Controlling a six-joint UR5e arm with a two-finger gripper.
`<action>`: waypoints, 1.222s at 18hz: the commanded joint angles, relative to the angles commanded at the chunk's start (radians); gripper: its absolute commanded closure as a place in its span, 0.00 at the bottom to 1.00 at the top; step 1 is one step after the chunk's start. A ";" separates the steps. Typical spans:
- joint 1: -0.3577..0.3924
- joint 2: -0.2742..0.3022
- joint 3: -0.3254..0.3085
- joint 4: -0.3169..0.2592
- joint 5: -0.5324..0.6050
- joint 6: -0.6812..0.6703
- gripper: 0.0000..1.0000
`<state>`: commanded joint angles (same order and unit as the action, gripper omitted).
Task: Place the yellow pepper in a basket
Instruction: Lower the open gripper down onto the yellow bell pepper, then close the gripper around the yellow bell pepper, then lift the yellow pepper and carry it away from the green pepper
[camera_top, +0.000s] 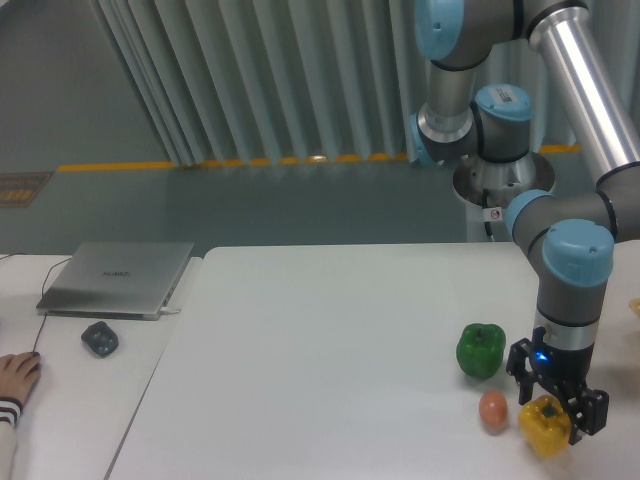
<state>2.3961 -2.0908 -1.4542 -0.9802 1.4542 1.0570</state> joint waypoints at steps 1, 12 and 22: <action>0.000 0.003 0.000 -0.003 0.002 0.000 0.42; 0.040 0.075 0.008 -0.079 0.002 0.014 0.50; 0.201 0.181 0.012 -0.300 -0.043 0.345 0.50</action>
<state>2.5969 -1.9098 -1.4419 -1.2807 1.4112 1.4016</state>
